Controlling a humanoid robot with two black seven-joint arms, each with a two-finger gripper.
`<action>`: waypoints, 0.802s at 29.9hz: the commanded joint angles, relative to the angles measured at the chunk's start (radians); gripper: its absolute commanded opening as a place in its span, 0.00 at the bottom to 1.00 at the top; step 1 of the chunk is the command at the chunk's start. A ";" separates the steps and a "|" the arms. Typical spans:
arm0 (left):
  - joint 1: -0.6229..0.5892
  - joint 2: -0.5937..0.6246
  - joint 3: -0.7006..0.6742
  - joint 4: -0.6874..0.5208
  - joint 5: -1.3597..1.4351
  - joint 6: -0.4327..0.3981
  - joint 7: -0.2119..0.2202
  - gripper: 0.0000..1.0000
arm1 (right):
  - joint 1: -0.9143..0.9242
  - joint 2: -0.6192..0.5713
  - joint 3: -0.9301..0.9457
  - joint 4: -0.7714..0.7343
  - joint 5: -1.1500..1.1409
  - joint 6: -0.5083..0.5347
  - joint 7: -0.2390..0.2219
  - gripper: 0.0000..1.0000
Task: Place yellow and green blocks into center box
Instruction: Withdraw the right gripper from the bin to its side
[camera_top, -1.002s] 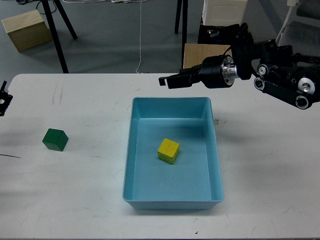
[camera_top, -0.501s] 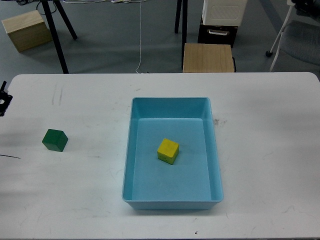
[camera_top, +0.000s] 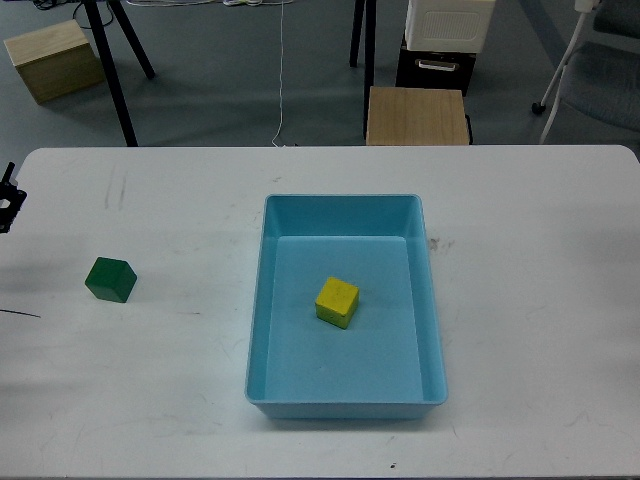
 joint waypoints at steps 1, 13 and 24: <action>-0.001 0.000 -0.002 0.000 0.001 -0.001 -0.001 1.00 | -0.058 -0.018 -0.002 0.038 0.154 0.014 0.000 0.99; 0.001 0.000 0.001 0.000 0.001 0.000 0.001 1.00 | -0.254 0.006 -0.009 0.110 0.426 0.305 0.000 0.99; -0.001 -0.020 0.003 0.001 0.030 0.006 0.003 1.00 | -0.394 0.293 0.014 -0.172 0.666 0.344 0.000 0.99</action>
